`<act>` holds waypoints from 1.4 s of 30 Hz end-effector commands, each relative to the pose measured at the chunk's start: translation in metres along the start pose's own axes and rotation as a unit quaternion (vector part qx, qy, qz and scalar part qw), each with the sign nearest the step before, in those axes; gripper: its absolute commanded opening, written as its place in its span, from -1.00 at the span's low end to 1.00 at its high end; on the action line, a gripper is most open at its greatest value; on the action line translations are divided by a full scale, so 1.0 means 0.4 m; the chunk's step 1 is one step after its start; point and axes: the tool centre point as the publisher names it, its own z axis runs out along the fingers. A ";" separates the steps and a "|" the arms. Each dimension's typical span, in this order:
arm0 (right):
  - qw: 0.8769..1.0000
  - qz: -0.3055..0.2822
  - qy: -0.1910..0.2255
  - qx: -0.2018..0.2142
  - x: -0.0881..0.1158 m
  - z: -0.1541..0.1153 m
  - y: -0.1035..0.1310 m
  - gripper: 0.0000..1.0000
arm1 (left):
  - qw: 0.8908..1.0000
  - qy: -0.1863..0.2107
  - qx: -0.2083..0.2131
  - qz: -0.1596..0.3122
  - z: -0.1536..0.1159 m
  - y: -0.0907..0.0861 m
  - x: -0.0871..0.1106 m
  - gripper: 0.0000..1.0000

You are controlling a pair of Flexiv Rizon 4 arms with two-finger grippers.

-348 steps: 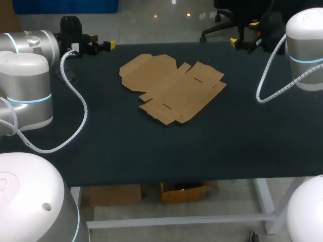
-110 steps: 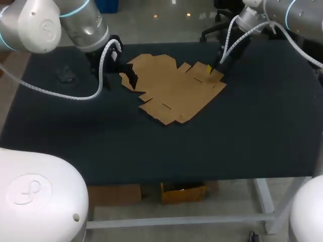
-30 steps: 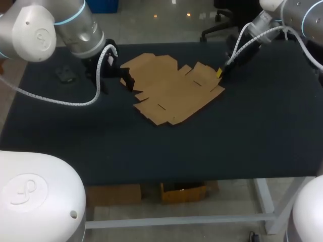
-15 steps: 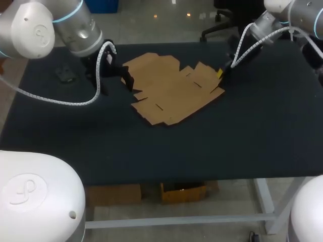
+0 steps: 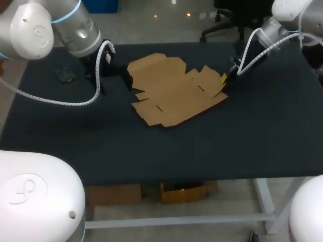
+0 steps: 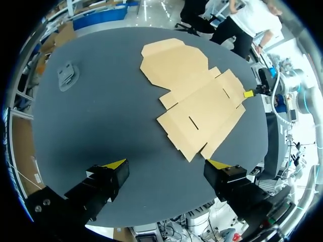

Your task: Assemble the packaging by folding the flat box into shape, placing the metal phone stand inside, and closing the box properly

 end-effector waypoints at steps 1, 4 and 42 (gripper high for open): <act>0.993 0.004 -0.017 -0.118 0.022 -0.003 -0.032 -1.00 | 1.000 -0.001 0.002 -0.001 0.001 0.002 0.001 1.00; 0.992 0.007 -0.014 -0.128 0.025 -0.002 -0.042 -1.00 | 1.000 -0.001 0.001 -0.001 0.002 0.002 0.001 1.00; 0.997 -0.011 -0.002 -0.070 0.012 -0.067 -0.068 1.00 | 1.000 -0.005 0.008 0.004 0.003 0.003 0.009 1.00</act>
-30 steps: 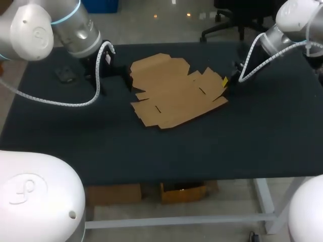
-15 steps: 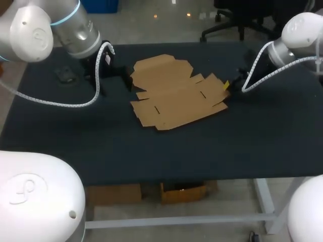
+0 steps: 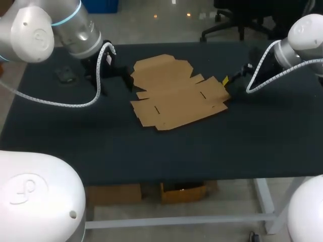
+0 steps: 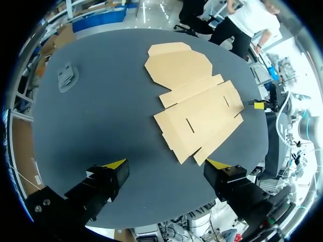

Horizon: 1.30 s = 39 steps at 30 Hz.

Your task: Assemble the packaging by folding the flat box into shape, placing the metal phone stand inside, and closing the box properly

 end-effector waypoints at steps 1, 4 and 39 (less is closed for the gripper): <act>0.998 -0.023 0.017 0.055 -0.011 -0.018 0.048 1.00 | 1.000 -0.004 0.000 -0.003 0.000 -0.002 0.003 1.00; 0.996 -0.030 0.012 0.081 -0.006 -0.031 0.056 1.00 | 1.000 -0.005 0.000 -0.005 -0.001 -0.003 0.003 1.00; 0.994 -0.032 -0.001 0.101 0.016 -0.019 0.091 1.00 | 0.995 0.037 0.011 -0.093 0.044 0.026 0.018 1.00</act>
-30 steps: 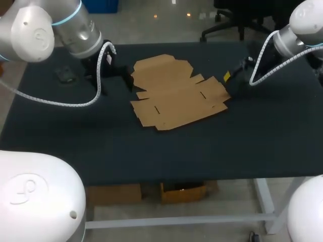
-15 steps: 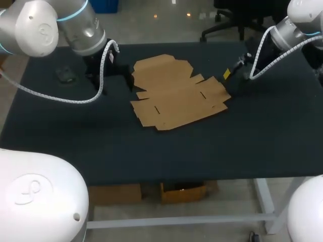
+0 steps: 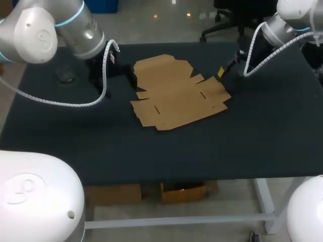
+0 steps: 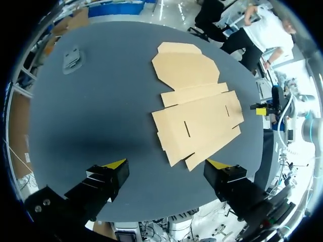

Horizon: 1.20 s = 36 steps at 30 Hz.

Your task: Assemble the packaging by folding the flat box into shape, placing the metal phone stand inside, and closing the box properly

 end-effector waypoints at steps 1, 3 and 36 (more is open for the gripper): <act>1.000 0.004 0.005 0.001 -0.007 -0.020 -0.003 1.00 | 1.000 0.026 0.007 -0.008 0.030 0.022 -0.019 1.00; 1.000 0.007 0.006 -0.001 -0.009 -0.030 -0.006 1.00 | 1.000 0.027 0.001 -0.009 0.046 0.023 -0.017 1.00; 0.999 0.031 0.005 0.006 0.012 -0.109 -0.106 1.00 | 0.987 0.154 0.040 -0.015 0.247 -0.031 -0.045 1.00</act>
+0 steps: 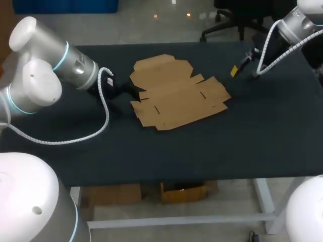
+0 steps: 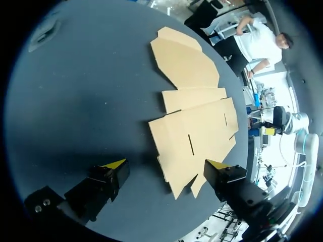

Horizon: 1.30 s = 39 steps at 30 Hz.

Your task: Assemble the packaging by folding the flat box into shape, placing the metal phone stand inside, and closing the box properly

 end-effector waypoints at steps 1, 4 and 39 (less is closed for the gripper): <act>1.000 0.002 0.002 0.000 -0.002 -0.003 -0.007 1.00 | 1.000 0.015 0.013 0.007 0.002 0.023 -0.002 1.00; 1.000 0.004 0.005 0.000 -0.006 -0.001 -0.011 1.00 | 1.000 0.015 0.013 0.007 0.002 0.023 -0.002 1.00; 1.000 0.016 -0.015 0.009 0.015 -0.026 -0.073 1.00 | 0.995 0.039 0.093 -0.019 0.085 -0.038 -0.018 1.00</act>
